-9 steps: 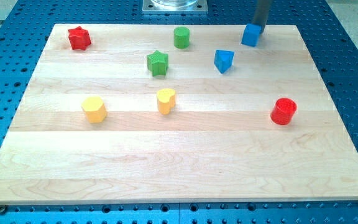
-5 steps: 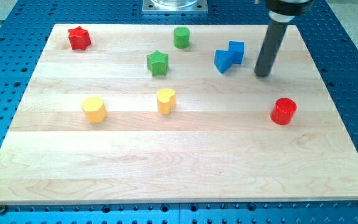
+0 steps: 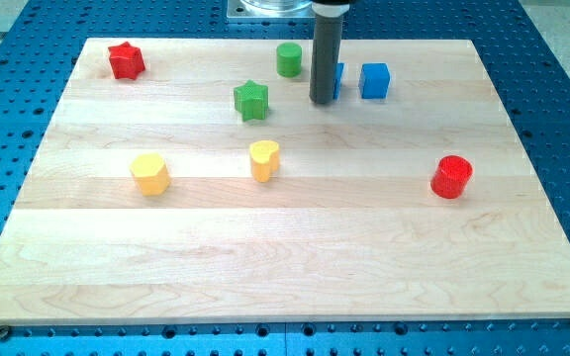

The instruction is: Move the triangle diagonal to the blue cube

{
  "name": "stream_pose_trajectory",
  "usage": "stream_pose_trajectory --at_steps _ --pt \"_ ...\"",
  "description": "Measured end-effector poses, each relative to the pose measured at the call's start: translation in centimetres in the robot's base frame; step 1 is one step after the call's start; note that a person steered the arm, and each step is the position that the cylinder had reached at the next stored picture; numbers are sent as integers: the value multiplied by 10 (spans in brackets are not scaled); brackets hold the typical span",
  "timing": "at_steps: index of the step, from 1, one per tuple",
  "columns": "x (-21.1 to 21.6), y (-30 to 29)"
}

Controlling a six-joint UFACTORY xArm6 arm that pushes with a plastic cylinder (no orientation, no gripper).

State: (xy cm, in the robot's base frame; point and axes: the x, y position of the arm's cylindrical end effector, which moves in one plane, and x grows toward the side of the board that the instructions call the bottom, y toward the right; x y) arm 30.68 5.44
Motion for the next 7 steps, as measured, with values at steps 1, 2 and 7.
stream_pose_trajectory --at_steps 1,2,7 --pt "-20 11" --pt "-33 3" --pt "-58 89"
